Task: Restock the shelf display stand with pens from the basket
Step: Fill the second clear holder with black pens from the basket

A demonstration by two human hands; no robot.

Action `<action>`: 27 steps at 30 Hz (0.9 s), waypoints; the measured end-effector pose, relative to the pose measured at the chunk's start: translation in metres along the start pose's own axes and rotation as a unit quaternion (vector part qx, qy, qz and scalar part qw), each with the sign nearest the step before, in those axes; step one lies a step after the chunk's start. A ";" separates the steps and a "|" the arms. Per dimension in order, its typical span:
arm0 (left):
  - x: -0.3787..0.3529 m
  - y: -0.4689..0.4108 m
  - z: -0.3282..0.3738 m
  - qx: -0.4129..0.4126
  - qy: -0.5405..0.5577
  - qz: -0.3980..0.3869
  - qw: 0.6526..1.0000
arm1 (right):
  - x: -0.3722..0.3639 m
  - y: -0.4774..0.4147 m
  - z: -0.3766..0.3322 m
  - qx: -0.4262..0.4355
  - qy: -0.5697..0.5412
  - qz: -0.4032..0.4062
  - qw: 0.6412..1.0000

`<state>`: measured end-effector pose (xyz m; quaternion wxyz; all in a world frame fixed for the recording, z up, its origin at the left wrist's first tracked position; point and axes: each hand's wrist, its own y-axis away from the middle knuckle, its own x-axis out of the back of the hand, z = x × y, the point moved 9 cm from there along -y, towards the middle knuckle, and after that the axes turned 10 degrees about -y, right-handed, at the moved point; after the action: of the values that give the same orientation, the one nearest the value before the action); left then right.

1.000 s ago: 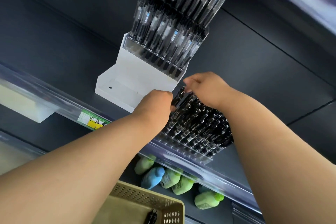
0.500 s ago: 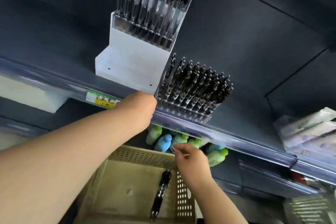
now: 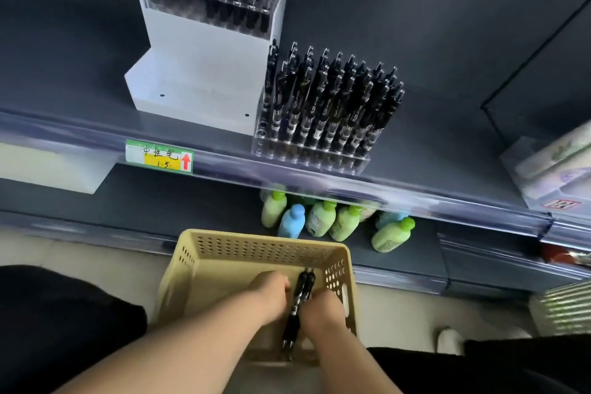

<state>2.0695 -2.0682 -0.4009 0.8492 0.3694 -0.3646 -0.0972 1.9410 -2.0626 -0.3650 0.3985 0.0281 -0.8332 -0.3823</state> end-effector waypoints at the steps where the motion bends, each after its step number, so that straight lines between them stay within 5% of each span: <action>1: -0.004 -0.001 0.000 0.019 0.047 0.018 0.999 | 0.000 -0.005 0.001 -0.007 -0.010 0.005 1.000; 10: -0.030 -0.045 0.000 0.062 0.059 0.021 0.996 | -0.023 -0.052 0.008 -0.053 -0.148 0.006 0.988; 18: -0.028 -0.037 -0.014 0.078 -0.015 -0.029 0.996 | -0.035 -0.046 0.001 -0.008 -0.112 -0.055 0.992; 23: 0.027 0.006 0.009 -0.006 -0.091 0.084 0.992 | -0.013 -0.010 -0.029 0.077 -0.156 -0.005 0.985; 27: 0.087 0.053 0.041 -0.091 -0.115 0.150 0.978 | 0.015 0.034 -0.073 0.175 -0.271 0.033 0.946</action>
<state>2.0977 -2.0914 -0.2979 0.8365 0.2176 -0.5011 -0.0431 1.9893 -2.0888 -0.3048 0.1592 -0.0348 -0.9640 -0.2100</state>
